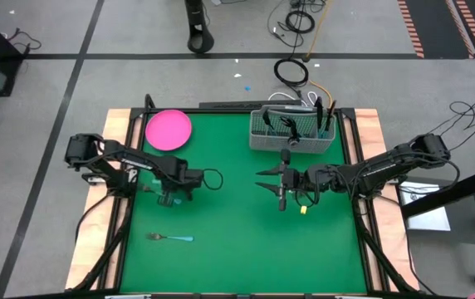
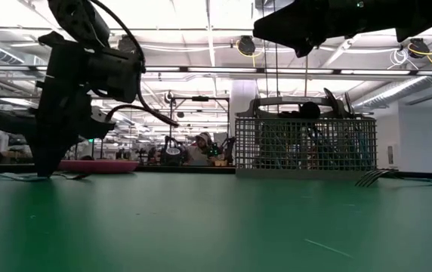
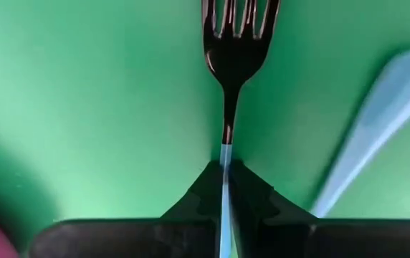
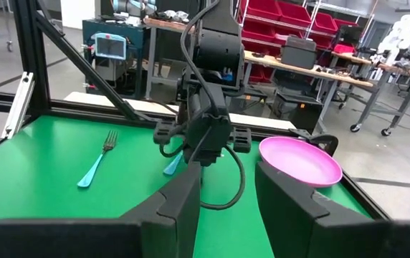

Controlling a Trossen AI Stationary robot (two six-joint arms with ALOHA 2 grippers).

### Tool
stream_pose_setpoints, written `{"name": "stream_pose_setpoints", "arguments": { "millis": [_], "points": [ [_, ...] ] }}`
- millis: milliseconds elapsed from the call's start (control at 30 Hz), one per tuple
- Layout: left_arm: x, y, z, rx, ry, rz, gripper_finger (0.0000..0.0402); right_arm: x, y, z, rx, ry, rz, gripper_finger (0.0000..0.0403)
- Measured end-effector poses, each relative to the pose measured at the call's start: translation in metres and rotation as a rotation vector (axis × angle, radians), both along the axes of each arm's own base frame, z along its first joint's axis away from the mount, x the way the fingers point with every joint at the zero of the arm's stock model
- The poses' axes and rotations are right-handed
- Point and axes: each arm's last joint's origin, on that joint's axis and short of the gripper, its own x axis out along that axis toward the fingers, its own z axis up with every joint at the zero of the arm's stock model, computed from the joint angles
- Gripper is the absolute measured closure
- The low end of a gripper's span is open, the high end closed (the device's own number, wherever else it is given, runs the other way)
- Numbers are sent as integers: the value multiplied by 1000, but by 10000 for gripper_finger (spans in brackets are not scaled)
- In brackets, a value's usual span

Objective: Sort silverware
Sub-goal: Put the top left black fork into the cutlery rack with the other black forks

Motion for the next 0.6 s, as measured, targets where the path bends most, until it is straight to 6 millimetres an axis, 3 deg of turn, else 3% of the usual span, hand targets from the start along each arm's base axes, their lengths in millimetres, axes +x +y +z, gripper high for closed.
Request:
{"name": "stream_pose_setpoints", "arguments": {
  "millis": [133,200,300,600],
  "points": [
    [16,4,15,122,-181,-24,395,0,0,1,-2,-7,0,277],
    [15,6,23,171,-208,-32,397,0,0,1,-1,-12,0,277],
    [22,8,39,171,-337,-11,398,0,0,1,-1,-12,0,277],
    [32,18,104,-101,-974,126,399,0,0,0,4,3,0,277]
  ]
}}
